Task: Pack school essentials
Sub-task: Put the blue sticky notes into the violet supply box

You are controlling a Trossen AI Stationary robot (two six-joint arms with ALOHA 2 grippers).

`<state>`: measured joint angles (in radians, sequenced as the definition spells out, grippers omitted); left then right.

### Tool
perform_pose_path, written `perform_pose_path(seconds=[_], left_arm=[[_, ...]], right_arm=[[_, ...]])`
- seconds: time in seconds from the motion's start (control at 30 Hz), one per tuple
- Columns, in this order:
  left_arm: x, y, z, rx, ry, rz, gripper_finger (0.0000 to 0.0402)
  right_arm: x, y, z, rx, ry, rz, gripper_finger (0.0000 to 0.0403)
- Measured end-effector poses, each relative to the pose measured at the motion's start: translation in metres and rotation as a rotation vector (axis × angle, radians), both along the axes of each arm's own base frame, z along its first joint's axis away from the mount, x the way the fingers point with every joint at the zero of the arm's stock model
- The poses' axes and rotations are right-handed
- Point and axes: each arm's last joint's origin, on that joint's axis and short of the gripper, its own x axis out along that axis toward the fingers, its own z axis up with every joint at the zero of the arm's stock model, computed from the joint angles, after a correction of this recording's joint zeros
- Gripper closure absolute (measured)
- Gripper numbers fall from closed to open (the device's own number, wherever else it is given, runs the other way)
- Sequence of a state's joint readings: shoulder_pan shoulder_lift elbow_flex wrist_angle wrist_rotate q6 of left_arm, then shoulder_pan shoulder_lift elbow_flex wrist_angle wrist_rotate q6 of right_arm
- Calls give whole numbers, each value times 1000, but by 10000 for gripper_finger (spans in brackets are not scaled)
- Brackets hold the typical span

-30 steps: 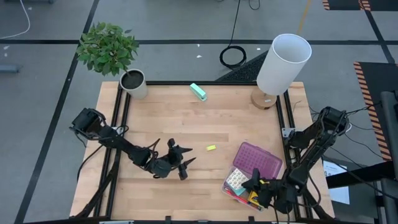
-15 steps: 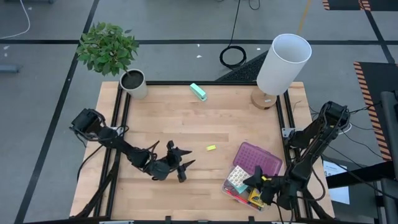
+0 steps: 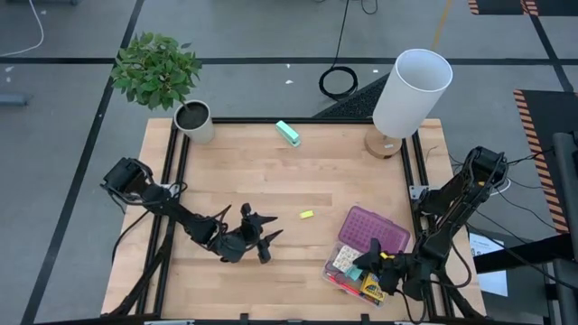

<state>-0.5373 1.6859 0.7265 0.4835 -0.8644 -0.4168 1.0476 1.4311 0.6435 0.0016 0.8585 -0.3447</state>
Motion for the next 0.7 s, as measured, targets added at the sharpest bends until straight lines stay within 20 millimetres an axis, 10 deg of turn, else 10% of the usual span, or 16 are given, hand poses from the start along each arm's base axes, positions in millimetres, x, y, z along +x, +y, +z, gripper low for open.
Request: perform_pose_path(seconds=[0.37, 0.7], left_arm=[[2, 4, 0, -3, -2, 17, 199], [7, 10, 4, -27, -44, 40, 199]], right_arm=[[-13, 2, 15, 128, -1, 31, 203], [-17, -6, 32, 447, 64, -55, 218]])
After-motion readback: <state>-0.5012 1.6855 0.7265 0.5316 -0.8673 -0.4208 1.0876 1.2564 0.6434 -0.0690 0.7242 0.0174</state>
